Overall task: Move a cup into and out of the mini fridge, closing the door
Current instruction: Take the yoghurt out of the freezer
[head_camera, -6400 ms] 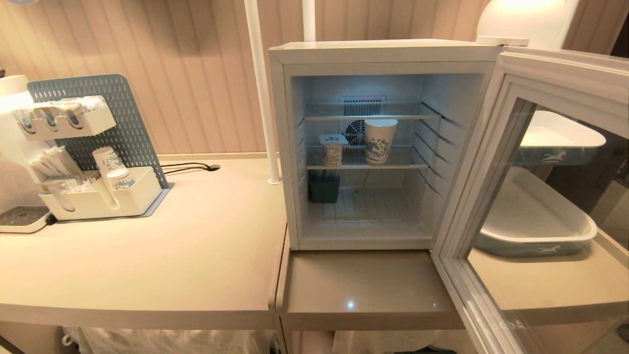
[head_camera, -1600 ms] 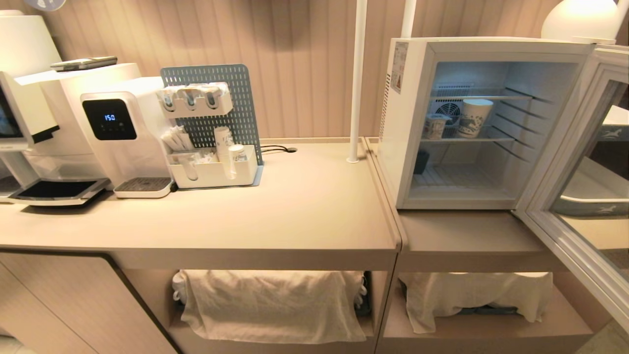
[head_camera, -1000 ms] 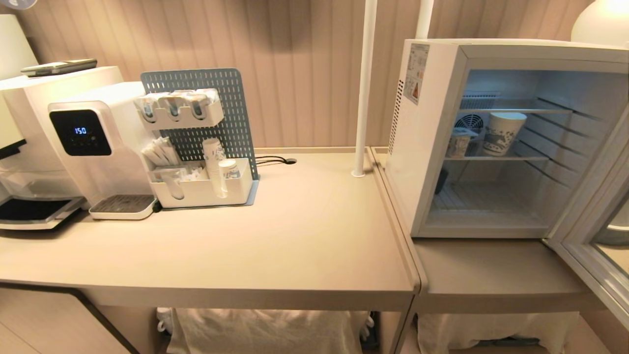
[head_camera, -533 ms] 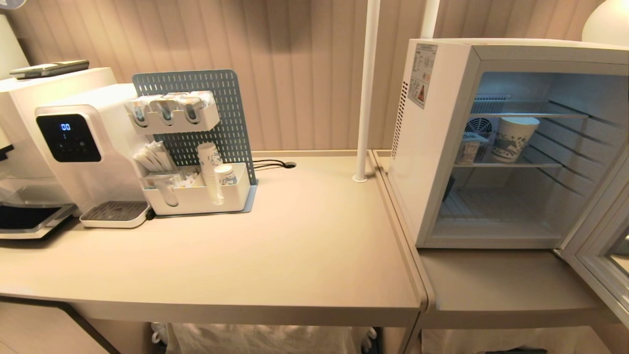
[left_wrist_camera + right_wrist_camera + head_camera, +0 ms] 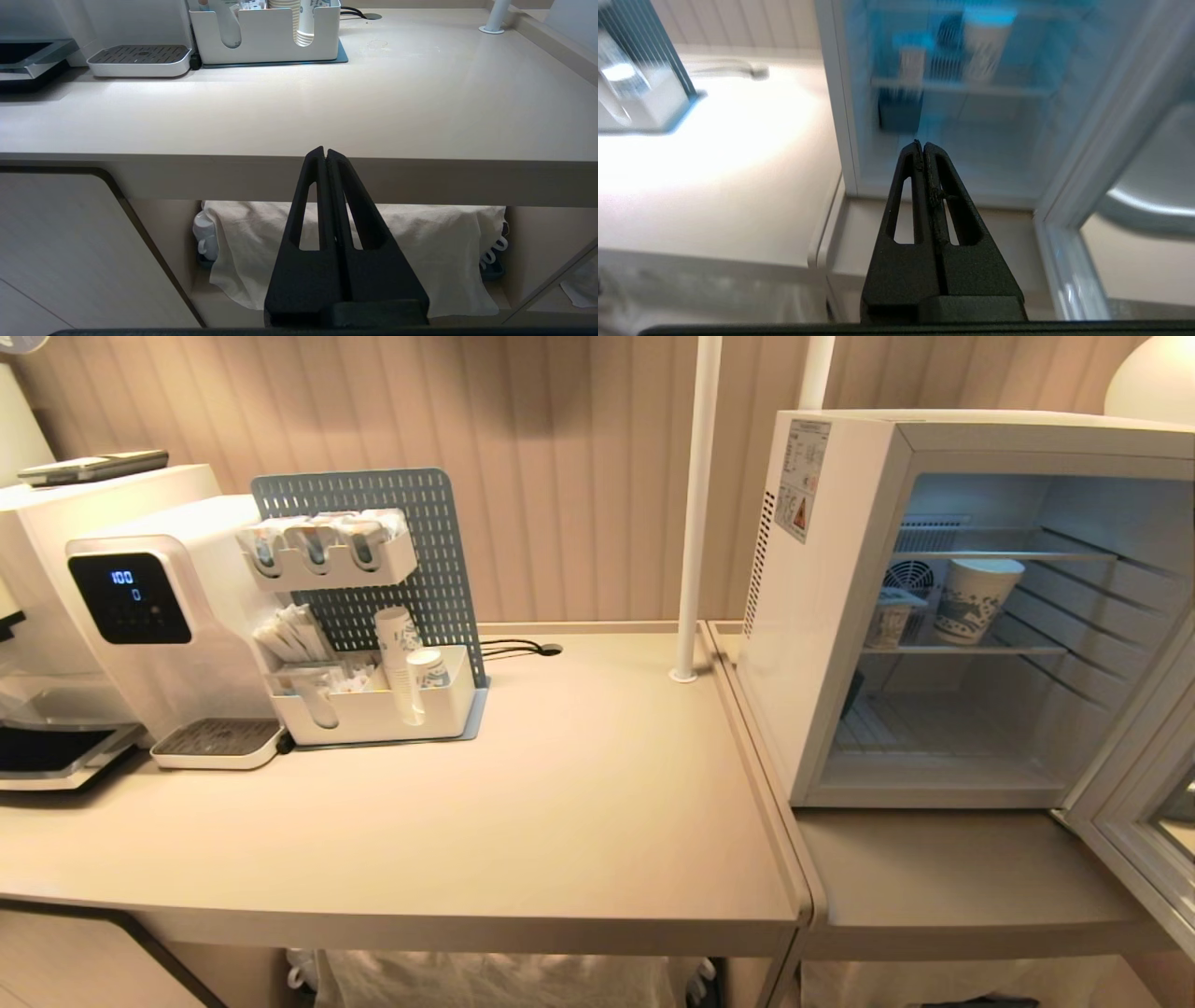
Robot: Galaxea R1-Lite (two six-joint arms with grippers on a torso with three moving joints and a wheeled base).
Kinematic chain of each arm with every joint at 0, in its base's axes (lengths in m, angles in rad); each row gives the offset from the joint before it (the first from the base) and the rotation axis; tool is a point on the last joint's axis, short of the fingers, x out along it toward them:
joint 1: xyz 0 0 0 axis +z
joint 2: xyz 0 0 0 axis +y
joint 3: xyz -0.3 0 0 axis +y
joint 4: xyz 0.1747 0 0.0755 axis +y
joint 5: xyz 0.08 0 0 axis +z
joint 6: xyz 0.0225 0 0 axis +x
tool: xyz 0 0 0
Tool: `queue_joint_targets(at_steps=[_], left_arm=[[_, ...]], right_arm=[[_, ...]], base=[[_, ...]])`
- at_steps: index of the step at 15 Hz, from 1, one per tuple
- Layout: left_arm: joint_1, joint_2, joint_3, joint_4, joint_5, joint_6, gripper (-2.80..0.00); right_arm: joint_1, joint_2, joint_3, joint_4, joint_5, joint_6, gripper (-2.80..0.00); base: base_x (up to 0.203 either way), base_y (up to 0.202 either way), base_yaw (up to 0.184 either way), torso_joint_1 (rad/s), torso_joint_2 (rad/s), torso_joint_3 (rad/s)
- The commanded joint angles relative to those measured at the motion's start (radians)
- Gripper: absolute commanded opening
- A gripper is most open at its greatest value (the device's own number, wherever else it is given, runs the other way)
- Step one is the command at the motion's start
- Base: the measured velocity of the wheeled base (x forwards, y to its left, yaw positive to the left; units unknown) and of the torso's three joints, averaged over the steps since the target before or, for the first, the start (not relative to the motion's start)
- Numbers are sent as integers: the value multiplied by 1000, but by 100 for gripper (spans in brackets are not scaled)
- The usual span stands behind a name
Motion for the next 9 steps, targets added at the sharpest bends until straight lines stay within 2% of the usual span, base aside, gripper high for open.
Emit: queue_joint_targets(at_steps=[1,4,9], left_arm=[[0,0,0,0,0,-1,-280],[0,1,0,0,0,-4,-280],[0,1,0,0,2,-4,-280]], right_arm=[[11,377,-79,5,4,0,-280],[35,745,-171,-59,8,5,-280],[69,1191,-279,-410,3,37,-280]], base=[[0,0,0,0,0,0],[0,0,0,0,0,0],[0,0,0,0,0,0]])
